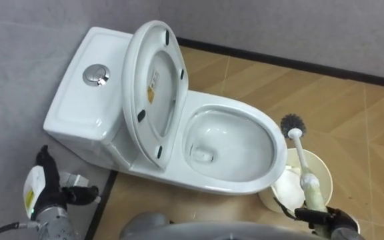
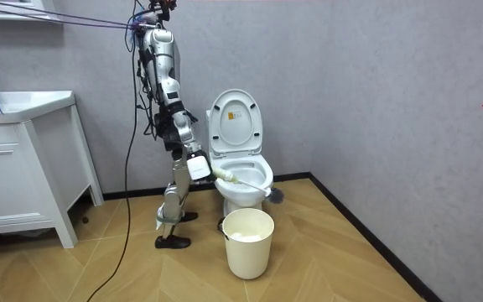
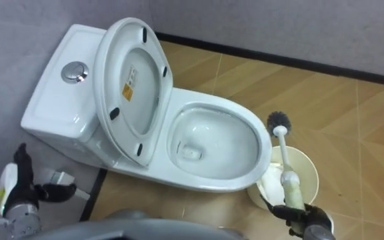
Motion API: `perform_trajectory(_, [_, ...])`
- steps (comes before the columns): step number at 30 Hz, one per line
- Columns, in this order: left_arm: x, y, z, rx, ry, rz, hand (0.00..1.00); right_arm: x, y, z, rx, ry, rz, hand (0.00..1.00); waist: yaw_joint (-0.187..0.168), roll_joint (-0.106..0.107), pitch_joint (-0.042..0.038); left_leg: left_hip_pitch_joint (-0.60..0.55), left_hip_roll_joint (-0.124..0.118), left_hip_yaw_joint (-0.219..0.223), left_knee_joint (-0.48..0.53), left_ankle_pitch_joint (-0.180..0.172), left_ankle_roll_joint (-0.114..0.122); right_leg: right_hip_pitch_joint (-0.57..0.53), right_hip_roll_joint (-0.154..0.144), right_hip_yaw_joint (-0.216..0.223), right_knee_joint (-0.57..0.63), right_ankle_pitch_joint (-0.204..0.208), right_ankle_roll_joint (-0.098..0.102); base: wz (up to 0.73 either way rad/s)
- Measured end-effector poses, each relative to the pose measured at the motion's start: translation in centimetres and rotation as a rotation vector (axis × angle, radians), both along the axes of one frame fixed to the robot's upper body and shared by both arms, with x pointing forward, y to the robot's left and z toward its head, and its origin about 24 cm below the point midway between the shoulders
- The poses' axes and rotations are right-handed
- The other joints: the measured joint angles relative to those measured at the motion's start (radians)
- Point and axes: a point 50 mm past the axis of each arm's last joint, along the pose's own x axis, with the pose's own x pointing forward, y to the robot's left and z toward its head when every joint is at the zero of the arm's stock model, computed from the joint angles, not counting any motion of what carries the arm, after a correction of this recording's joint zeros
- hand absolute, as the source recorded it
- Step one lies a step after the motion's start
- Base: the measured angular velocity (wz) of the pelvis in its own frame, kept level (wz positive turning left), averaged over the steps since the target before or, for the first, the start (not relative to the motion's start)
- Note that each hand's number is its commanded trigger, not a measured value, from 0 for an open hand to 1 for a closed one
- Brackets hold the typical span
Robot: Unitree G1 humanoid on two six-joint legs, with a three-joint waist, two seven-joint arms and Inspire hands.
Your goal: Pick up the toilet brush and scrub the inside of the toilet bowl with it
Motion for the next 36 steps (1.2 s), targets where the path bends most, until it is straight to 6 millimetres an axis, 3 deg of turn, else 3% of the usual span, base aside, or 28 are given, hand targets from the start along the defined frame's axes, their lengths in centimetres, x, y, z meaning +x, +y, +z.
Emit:
perform_trajectory(4, [1.8, -0.6, 2.1, 0.090, -0.133, -0.081, 0.00, 0.4, 0.1, 0.2, -0.022, -0.021, 0.066, 1.00, 0.012, -0.002, -0.0011, 0.003, 0.000, -0.002, -0.001, -0.001, -0.001, 0.002, 0.000, 0.003, -0.001, 0.000, 0.000, 0.00])
perform_trajectory(18, [4.7, -1.9, 4.4, 0.233, -0.264, -0.229, 0.00, 1.0, 0.7, 0.2, -0.072, 0.014, 0.323, 1.00, 0.023, -0.005, 0.0007, 0.012, 0.000, -0.008, 0.004, -0.010, -0.004, 0.019, 0.005, 0.003, -0.015, 0.001, -0.001, 0.00])
perform_trajectory(26, [4.8, -3.2, 3.9, 0.221, -0.239, -0.302, 0.00, 1.4, 0.9, 0.2, -0.100, 0.047, 0.451, 1.00, 0.019, -0.011, 0.0004, 0.008, 0.002, -0.008, 0.003, -0.010, -0.004, 0.017, 0.007, 0.005, -0.010, 0.002, -0.002, 0.00])
perform_trajectory(36, [3.0, -2.5, 0.7, 0.198, -0.001, -0.359, 0.00, 1.3, 1.2, 0.0, -0.136, 0.137, 0.646, 1.00, 0.018, -0.013, 0.0015, 0.006, 0.004, -0.006, 0.002, -0.010, -0.004, 0.008, 0.006, 0.002, 0.004, 0.003, -0.003, 0.00])
